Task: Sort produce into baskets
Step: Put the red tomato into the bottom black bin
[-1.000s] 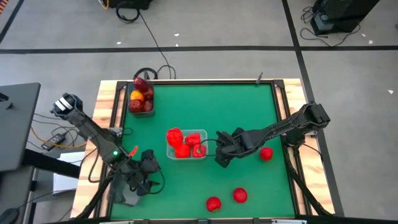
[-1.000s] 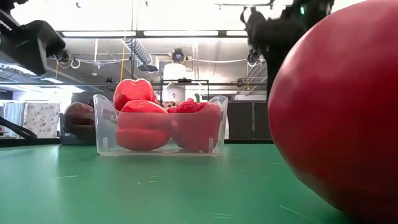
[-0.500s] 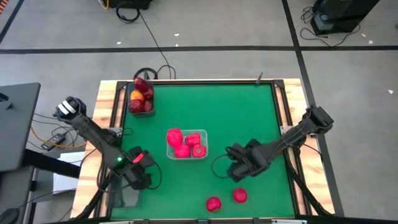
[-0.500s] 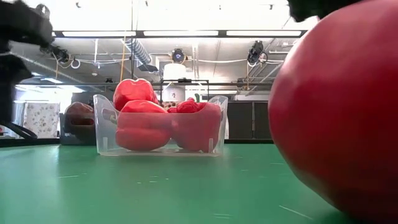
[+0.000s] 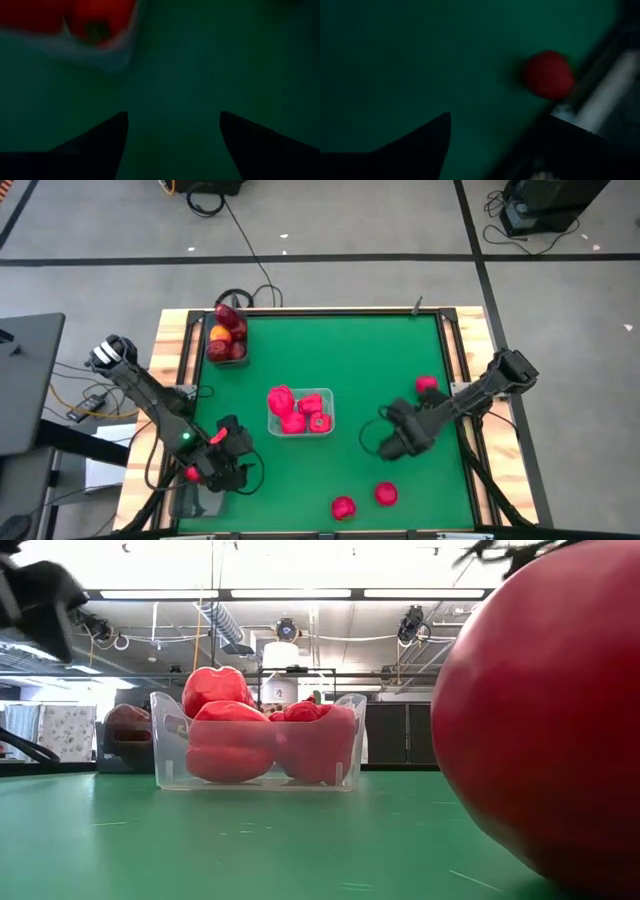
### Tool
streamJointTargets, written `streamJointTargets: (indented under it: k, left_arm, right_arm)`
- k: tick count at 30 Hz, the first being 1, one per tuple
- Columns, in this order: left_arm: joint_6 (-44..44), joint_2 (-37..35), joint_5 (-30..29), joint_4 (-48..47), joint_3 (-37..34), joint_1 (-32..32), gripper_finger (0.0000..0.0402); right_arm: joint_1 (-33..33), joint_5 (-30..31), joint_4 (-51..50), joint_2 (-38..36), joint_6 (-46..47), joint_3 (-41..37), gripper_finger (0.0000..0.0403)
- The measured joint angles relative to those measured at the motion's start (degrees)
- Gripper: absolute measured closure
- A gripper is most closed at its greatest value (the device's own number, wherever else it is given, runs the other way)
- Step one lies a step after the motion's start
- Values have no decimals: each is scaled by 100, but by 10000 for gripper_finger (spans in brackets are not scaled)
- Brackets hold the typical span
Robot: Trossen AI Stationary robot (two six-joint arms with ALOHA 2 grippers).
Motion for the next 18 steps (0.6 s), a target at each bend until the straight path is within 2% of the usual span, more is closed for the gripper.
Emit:
streamJointTargets:
  k: [4,11,15,18]
  left_arm:
    - [407,0,-430,10,162,118,82]
    - [500,-4,-961,264,168,229,82]
    - [496,-4,-1120,271,168,229,82]
    - [484,-4,-1125,281,168,229,82]
  right_arm:
    - [-615,459,41,-157,-259,-500,92]
    - [-2177,905,148,-607,-429,-1240,89]
    - [-3179,892,865,-1089,-935,-1716,88]
    - [-3902,759,1767,-1480,-1598,-2079,85]
